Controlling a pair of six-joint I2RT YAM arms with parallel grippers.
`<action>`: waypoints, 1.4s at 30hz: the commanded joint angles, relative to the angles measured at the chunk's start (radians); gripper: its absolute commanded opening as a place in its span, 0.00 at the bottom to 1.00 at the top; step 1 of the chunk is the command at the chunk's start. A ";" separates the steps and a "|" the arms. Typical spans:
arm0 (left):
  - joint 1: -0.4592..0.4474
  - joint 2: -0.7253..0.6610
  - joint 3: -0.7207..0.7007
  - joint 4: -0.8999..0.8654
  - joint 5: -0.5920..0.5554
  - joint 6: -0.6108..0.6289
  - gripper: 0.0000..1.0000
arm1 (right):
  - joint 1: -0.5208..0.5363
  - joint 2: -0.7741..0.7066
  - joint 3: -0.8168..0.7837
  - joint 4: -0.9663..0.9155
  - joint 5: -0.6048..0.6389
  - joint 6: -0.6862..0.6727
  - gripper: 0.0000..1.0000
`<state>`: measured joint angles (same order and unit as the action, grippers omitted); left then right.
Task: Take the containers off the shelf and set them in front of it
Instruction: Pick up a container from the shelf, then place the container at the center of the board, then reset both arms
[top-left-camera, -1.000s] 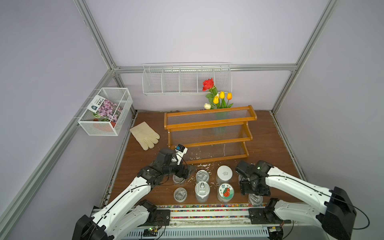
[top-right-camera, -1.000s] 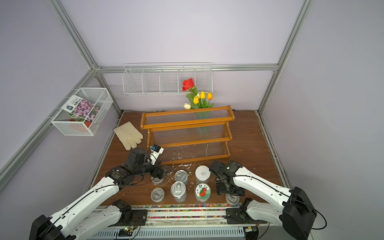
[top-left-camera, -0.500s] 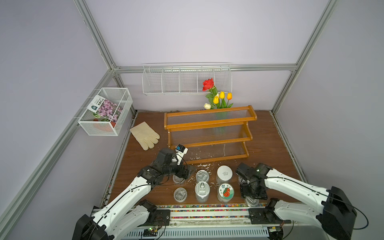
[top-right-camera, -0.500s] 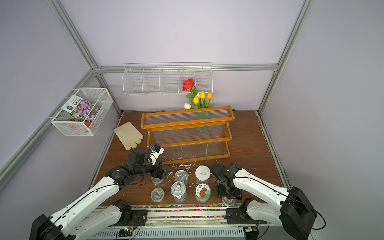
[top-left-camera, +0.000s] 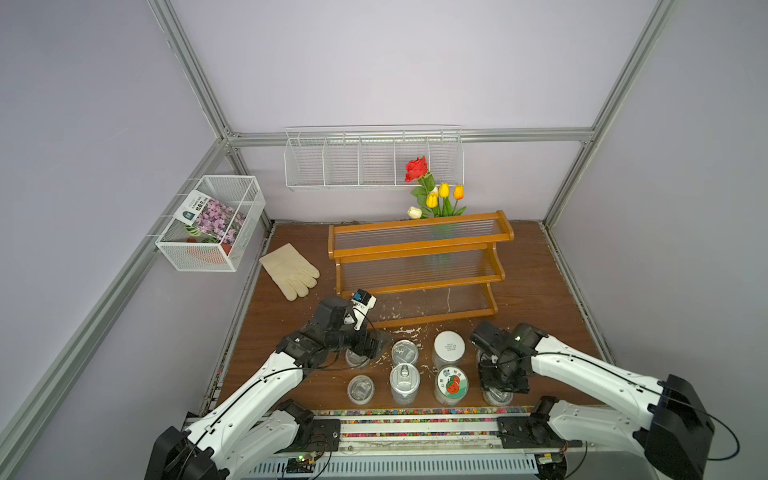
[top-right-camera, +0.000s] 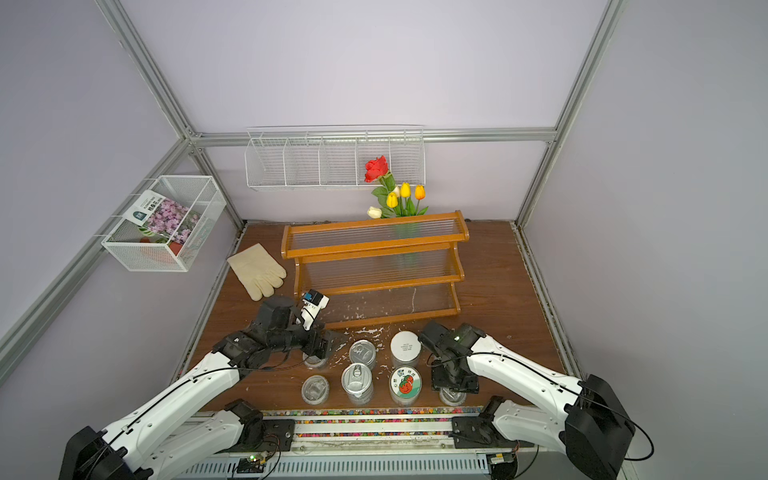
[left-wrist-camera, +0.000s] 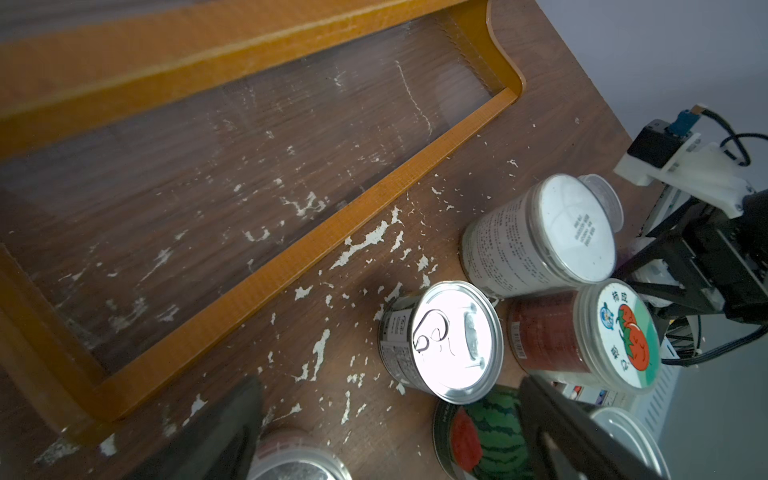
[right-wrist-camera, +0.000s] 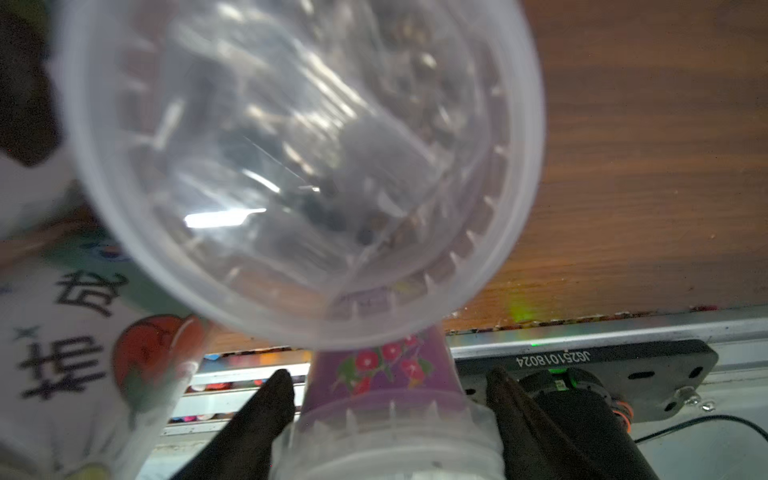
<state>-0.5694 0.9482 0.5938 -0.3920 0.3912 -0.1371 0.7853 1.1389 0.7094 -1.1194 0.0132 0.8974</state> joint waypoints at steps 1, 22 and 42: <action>0.005 0.001 -0.005 -0.001 0.010 0.002 0.99 | 0.005 0.020 0.026 -0.017 0.029 -0.023 0.65; 0.005 -0.049 0.002 -0.028 -0.007 -0.011 0.99 | 0.006 0.033 0.103 -0.066 0.041 -0.063 0.90; 0.331 -0.275 0.017 -0.125 -0.458 -0.179 0.99 | -0.467 -0.346 0.121 0.412 0.275 -0.535 0.97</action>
<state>-0.2836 0.6582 0.6376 -0.5560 0.0811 -0.2958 0.3840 0.8528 0.9310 -0.9871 0.2916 0.5007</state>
